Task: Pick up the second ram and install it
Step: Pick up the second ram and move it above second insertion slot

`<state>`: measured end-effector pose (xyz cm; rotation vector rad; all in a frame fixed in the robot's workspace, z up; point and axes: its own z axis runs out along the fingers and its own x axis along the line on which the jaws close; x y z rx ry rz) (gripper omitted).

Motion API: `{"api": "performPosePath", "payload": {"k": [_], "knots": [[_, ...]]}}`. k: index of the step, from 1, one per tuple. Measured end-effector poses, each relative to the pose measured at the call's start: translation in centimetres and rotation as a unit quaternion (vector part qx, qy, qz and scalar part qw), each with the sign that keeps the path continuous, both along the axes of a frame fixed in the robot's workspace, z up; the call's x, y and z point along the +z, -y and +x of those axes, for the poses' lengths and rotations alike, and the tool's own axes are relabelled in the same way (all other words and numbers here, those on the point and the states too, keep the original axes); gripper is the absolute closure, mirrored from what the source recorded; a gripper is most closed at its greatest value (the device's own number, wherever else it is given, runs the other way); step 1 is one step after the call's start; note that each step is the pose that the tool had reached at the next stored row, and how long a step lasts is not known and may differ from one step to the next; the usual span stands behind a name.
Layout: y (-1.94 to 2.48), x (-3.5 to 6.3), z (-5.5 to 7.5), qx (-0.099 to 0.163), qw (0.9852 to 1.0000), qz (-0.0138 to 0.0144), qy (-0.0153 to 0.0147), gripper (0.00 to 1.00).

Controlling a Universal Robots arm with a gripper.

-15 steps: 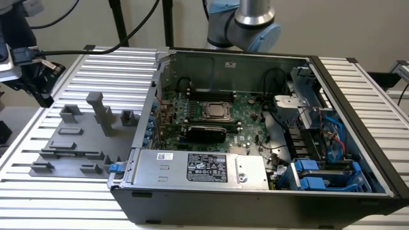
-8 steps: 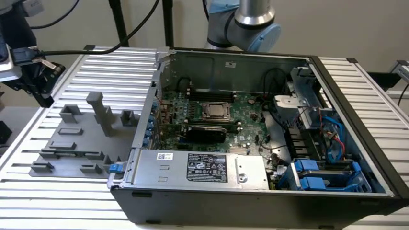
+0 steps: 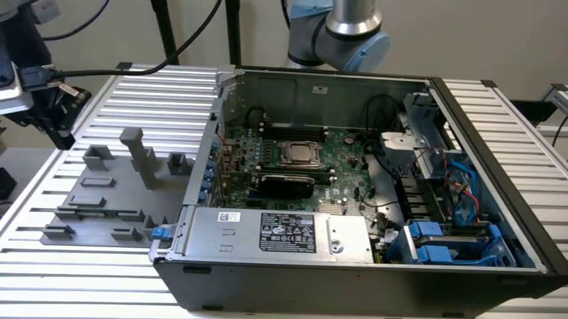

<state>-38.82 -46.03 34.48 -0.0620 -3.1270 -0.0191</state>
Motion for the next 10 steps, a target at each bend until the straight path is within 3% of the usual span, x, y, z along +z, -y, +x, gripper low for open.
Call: {"api": "performPosePath", "payload": {"k": [5,10], "knots": [[0.00,-0.30,0.00,0.045,0.9990,0.0000,0.0000,0.89],[0.00,-0.61,0.00,0.091,0.9959,0.0000,0.0000,0.89]]}}
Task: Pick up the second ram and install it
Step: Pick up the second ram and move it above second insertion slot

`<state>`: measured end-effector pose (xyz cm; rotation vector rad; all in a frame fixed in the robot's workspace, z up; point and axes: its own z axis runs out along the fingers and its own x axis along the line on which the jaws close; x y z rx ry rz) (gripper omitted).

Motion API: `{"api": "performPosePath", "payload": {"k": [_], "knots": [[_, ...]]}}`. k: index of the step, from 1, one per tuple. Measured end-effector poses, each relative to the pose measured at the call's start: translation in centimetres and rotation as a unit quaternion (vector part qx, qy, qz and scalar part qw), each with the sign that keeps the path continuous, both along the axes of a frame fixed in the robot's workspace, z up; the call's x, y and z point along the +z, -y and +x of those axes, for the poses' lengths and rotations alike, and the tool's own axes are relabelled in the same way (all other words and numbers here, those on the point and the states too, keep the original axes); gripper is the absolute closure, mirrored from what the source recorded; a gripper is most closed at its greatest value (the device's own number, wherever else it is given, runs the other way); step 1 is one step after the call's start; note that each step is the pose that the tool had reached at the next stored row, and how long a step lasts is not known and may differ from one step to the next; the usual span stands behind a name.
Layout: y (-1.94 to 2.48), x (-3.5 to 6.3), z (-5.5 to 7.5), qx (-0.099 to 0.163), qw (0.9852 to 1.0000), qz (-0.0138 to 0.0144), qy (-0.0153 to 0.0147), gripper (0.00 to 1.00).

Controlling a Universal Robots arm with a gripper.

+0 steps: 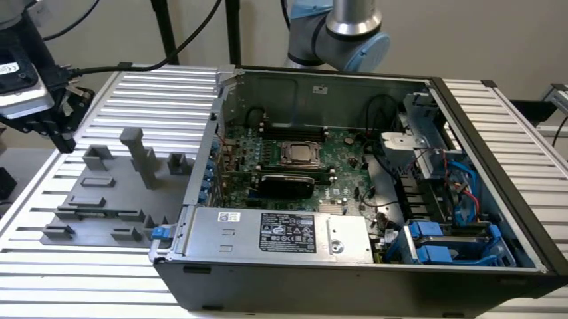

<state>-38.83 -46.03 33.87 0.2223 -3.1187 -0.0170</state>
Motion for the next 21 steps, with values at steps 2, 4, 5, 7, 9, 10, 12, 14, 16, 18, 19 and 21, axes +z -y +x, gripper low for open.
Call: {"api": "performPosePath", "payload": {"k": [2,4,5,7,9,10,12,14,16,18,19,21], "knots": [[0.00,-0.13,0.0,0.018,0.9998,0.0000,0.0000,0.89],[0.00,-0.26,0.0,0.036,0.9994,0.0000,0.0000,0.89],[0.00,-0.32,0.0,0.045,0.9990,0.0000,0.0000,0.89],[0.00,-0.44,0.0,0.064,0.9980,0.0000,0.0000,0.89],[0.00,-0.55,0.0,0.081,0.9967,0.0000,0.0000,0.89],[0.00,-0.61,0.0,0.091,0.9959,0.0000,0.0000,0.89],[0.00,-0.72,0.0,0.108,0.9941,0.0000,0.0000,0.89],[0.00,-0.84,0.0,0.127,0.9919,0.0000,0.0000,0.89],[0.00,-0.95,0.0,0.145,0.9895,0.0000,0.0000,0.89],[0.00,-1.07,0.0,0.163,0.9867,0.0000,0.0000,0.89],[0.00,-1.12,0.0,0.172,0.9852,0.0000,0.0000,0.89],[0.00,-1.24,0.0,0.190,0.9818,0.0000,0.0000,0.89]]}}
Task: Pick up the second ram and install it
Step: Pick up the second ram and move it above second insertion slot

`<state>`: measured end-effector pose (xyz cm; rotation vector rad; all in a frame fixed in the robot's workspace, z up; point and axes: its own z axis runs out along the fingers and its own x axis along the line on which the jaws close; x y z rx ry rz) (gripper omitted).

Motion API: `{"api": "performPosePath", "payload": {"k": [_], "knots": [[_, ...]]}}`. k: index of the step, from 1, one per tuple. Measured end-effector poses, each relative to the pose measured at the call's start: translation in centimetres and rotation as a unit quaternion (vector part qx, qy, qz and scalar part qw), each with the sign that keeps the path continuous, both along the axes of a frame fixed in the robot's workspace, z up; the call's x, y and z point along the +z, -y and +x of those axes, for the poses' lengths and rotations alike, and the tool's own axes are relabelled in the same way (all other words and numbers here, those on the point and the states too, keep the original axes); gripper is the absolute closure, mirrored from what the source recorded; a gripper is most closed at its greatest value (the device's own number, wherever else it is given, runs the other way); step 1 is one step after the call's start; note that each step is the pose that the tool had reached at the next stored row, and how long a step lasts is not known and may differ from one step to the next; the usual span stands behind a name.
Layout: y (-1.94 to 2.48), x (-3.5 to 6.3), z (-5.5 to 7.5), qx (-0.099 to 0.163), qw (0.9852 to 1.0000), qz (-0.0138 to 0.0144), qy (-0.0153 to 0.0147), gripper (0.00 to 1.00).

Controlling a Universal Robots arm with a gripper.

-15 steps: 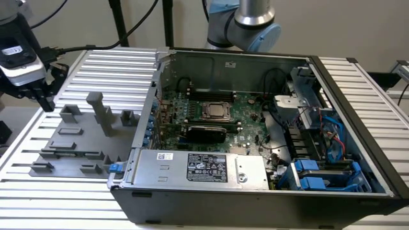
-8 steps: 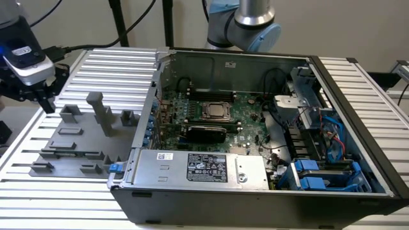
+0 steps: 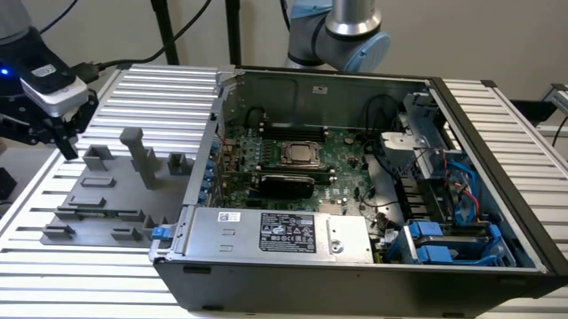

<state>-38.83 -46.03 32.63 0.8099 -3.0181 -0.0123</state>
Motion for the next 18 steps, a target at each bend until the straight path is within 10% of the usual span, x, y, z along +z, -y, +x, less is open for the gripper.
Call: {"api": "performPosePath", "payload": {"k": [9,18], "knots": [[0.00,-0.56,0.0,0.081,0.9967,0.0000,0.0000,0.89],[0.00,-1.18,0.0,0.163,0.9867,0.0000,0.0000,0.89]]}}
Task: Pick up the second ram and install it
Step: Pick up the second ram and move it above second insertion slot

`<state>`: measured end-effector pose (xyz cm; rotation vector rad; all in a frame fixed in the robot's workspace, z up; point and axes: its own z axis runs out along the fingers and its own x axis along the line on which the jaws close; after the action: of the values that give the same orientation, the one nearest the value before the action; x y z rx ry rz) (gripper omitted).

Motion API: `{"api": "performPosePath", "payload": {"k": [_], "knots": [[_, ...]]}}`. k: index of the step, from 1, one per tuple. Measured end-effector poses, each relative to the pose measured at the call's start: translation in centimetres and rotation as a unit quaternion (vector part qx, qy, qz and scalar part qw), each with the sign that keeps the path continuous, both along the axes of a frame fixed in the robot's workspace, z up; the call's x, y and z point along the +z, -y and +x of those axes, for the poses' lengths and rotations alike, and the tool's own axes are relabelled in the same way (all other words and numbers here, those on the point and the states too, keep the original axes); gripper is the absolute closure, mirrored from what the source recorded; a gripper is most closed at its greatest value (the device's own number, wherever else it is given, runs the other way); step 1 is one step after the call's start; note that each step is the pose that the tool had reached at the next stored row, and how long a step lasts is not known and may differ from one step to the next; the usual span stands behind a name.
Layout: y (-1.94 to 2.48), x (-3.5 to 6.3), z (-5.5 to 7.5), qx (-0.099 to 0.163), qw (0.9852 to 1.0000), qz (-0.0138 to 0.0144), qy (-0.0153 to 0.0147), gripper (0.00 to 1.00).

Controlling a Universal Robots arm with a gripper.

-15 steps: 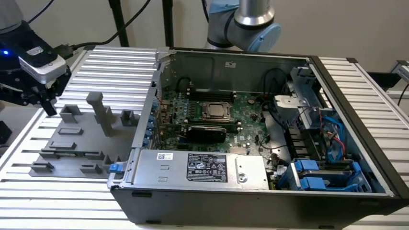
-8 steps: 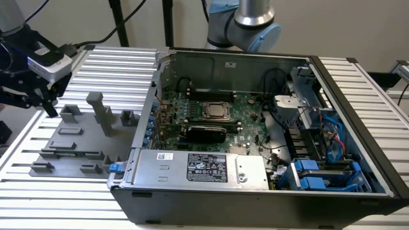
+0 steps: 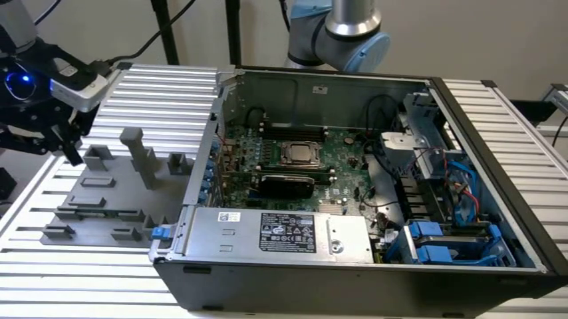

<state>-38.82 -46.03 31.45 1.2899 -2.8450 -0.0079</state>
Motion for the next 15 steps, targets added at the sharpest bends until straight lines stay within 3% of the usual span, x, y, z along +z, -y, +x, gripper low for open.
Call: {"api": "performPosePath", "payload": {"k": [4,8,12,15], "knots": [[0.00,-0.28,0.00,0.036,0.9993,0.0000,0.0000,0.89],[0.00,-0.54,0.00,0.073,0.9974,0.0000,0.0000,0.89],[0.00,-0.82,0.00,0.108,0.9941,0.0000,0.0000,0.89],[0.00,-1.03,0.00,0.136,0.9907,0.0000,0.0000,0.89]]}}
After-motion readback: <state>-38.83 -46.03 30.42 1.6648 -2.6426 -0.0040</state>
